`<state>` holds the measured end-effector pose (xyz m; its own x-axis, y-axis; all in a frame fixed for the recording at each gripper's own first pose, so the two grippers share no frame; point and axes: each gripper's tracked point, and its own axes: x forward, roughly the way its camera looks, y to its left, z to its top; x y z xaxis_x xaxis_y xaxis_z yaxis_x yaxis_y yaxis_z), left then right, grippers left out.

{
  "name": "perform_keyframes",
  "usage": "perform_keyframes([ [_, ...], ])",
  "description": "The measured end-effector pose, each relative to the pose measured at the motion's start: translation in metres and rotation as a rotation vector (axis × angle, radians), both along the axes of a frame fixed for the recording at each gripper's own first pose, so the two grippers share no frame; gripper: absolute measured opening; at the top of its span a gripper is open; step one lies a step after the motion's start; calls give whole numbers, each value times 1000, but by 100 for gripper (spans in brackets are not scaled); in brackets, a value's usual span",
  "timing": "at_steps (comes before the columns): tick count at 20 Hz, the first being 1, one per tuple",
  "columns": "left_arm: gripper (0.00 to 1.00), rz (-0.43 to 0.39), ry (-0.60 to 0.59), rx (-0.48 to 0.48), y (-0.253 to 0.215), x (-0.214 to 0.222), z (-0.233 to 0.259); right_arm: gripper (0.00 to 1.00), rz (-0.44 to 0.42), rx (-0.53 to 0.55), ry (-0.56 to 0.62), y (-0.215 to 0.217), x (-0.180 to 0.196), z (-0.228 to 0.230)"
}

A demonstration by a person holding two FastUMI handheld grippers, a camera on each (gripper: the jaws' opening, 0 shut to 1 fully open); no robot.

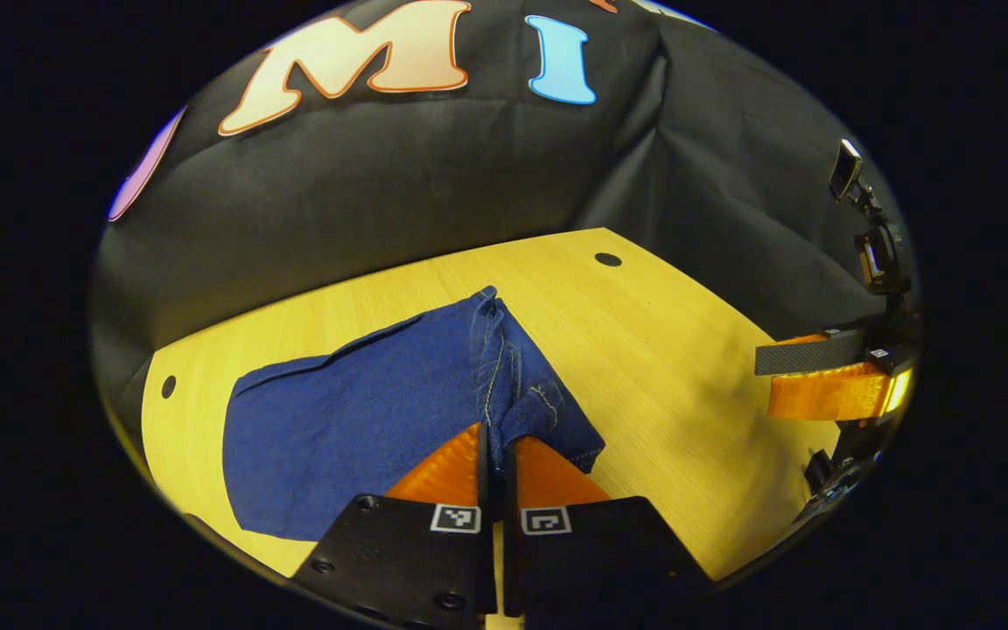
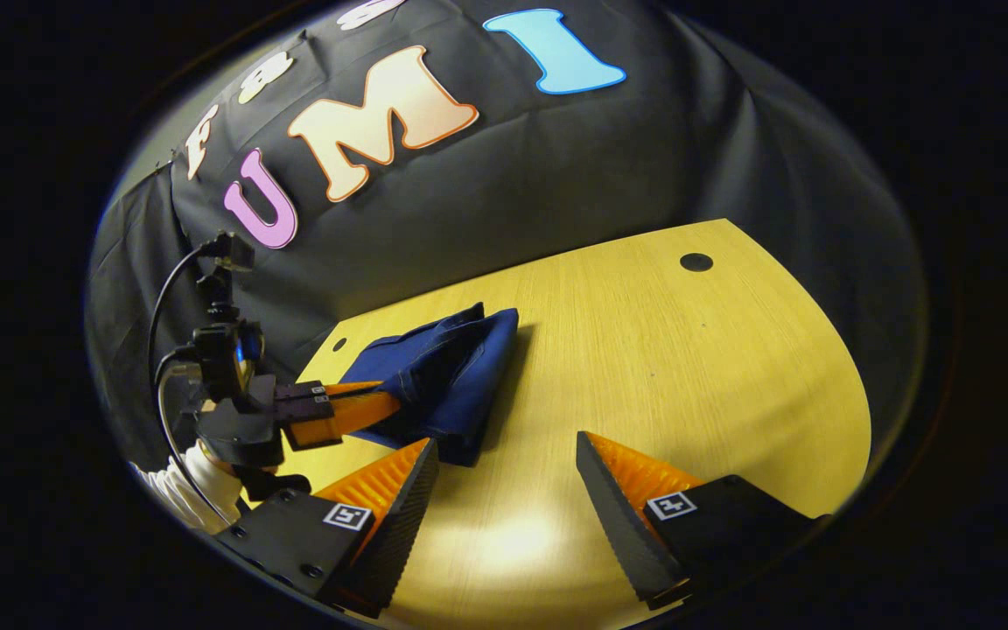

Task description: Grasp the waist and the cuffs of the jeans and fold them to make the two legs overlap; first hold the waist and fold one-third of the jeans toward the cuffs, then hold the cuffs and fold the remaining one-third in the same direction to finish folding.

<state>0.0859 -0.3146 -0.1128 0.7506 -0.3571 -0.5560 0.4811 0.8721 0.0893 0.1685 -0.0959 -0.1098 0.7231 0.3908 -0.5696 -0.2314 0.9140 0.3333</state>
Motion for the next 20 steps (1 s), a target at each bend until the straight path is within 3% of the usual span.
perform_keyframes([
  [1, 7, 13, -2, -4, -2, -1, -2, 98, -3, 6, 1, 4, -2, 1],
  [5, 64, -16, -50, -60, -8, -31, 18, 94, -19, 7, -11, 13, -12, 8],
  [6, 66, -12, -73, -79, -6, -38, 28, 98, -23, 0, -18, 16, -15, 10],
  [7, 65, 2, -96, -97, 0, -45, 38, 93, -29, -7, -29, 19, -16, 13],
  [9, 70, 49, -155, -117, 20, -56, 59, 93, -37, -12, -54, 27, -20, 19],
  [10, 84, 81, -181, -113, 34, -59, 67, 98, -40, -9, -65, 32, -22, 22],
  [11, 97, 101, -191, -107, 46, -64, 69, 93, -40, -6, -71, 37, -24, 24],
  [12, 98, 123, -197, -101, 58, -70, 72, 98, -43, -4, -77, 42, -26, 26],
  [13, 96, 145, -204, -101, 68, -71, 76, 94, -46, -3, -80, 46, -28, 27],
  [14, 95, 164, -210, -104, 78, -73, 79, 98, -48, -1, -84, 49, -30, 29],
  [15, 95, 182, -215, -107, 87, -75, 81, 93, -52, -2, -88, 52, -30, 29],
  [16, 95, 196, -218, -109, 96, -77, 83, 98, -59, -4, -92, 54, -32, 31],
  [20, 95, 216, -195, -119, 117, -81, 78, 98, -92, -5, -87, 53, -36, 35],
])
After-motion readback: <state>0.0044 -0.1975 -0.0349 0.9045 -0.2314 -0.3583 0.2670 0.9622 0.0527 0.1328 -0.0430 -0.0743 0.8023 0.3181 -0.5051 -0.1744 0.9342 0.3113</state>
